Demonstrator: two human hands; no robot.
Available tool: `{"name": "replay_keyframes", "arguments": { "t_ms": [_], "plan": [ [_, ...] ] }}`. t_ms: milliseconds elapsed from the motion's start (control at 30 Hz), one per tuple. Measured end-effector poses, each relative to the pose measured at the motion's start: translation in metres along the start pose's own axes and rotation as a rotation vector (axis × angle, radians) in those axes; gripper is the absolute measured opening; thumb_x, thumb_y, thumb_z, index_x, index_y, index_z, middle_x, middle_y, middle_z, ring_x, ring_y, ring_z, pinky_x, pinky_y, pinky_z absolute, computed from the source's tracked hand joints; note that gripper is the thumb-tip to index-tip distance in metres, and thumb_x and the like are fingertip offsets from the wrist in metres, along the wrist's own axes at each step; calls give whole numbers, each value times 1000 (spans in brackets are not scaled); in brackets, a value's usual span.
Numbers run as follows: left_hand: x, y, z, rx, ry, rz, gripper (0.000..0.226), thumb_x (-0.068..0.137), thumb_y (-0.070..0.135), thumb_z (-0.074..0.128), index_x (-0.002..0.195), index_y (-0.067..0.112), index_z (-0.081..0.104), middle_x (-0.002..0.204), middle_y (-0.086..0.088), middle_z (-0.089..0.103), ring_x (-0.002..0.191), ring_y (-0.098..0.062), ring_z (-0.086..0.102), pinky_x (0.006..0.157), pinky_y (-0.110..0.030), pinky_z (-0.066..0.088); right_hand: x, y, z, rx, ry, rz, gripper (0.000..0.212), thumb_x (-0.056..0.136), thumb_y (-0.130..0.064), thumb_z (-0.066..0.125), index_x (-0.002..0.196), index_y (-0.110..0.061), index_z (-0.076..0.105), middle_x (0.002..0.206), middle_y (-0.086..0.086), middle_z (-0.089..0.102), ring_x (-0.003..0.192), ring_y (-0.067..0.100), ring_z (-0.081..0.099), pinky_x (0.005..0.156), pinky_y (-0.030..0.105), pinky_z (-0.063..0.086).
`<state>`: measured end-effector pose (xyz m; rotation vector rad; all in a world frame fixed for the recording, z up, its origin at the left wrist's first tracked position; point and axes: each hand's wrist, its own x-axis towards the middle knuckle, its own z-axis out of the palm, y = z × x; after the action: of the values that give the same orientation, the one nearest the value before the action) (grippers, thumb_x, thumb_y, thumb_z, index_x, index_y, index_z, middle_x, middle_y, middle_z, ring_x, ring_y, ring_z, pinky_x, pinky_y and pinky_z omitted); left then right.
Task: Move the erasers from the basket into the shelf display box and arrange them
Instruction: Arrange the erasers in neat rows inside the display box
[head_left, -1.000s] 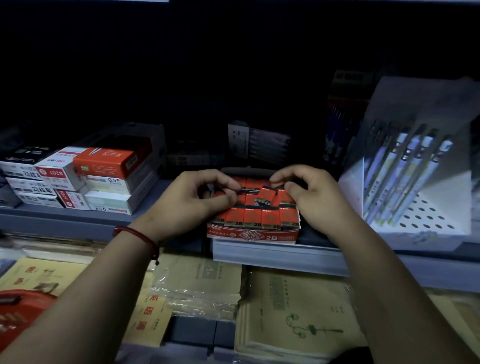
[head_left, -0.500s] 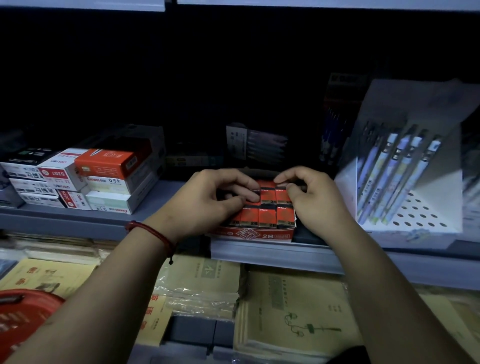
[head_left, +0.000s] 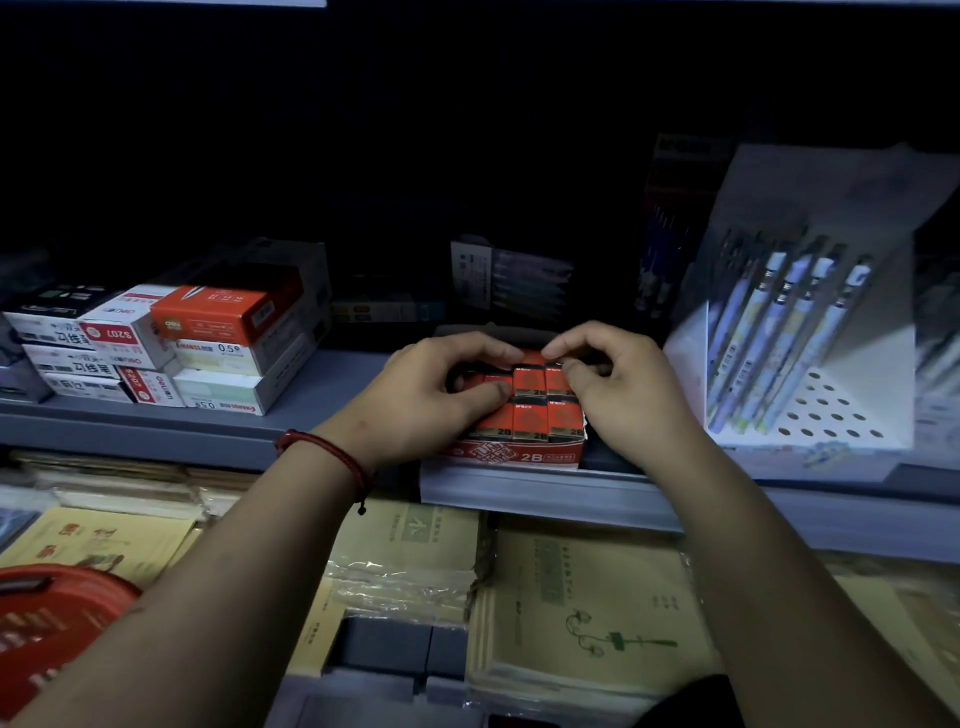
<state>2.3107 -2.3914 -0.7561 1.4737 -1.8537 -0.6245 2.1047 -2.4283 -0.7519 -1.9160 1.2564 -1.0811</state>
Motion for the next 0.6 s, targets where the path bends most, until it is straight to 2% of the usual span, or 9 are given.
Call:
{"name": "replay_keyframes", "arguments": {
  "t_ms": [167, 267, 367, 500, 600],
  "plan": [
    [1, -1, 3, 9, 24, 6, 40, 79, 55, 60, 118, 47, 65, 113, 17, 69, 104, -6, 66, 95, -40, 55, -3, -1, -3, -10, -11, -9, 28, 96, -9, 56, 90, -33, 69, 80, 7, 71, 69, 35, 67, 57, 52, 57],
    [1, -1, 5, 20, 37, 8, 43, 77, 61, 57, 117, 47, 64, 113, 20, 68, 106, -5, 65, 100, -43, 51, -4, -2, -4, -15, -18, -19, 27, 96, -8, 56, 91, -30, 70, 90, -6, 69, 75, 23, 68, 64, 47, 59],
    [-1, 3, 2, 29, 20, 18, 45, 77, 69, 55, 117, 50, 63, 114, 23, 67, 110, -4, 62, 103, -47, 47, -4, -1, -5, -38, -43, -45, 23, 96, -10, 58, 93, -30, 70, 100, -11, 66, 85, 12, 66, 75, 40, 60],
    [-14, 6, -11, 111, -112, 57, 68, 63, 88, 61, 125, 58, 56, 129, 27, 57, 128, -8, 41, 113, -43, 35, -6, 3, -6, -70, -53, -107, 19, 96, -14, 59, 94, -28, 71, 99, -11, 60, 88, 7, 61, 83, 34, 55],
    [-22, 6, -17, 208, -146, 58, 87, 51, 85, 69, 131, 56, 50, 133, 33, 48, 127, -2, 32, 112, -30, 25, -8, 4, -6, -100, -80, -140, 15, 98, -20, 57, 98, -28, 70, 100, -13, 58, 92, 5, 59, 85, 37, 53]
  ]
}}
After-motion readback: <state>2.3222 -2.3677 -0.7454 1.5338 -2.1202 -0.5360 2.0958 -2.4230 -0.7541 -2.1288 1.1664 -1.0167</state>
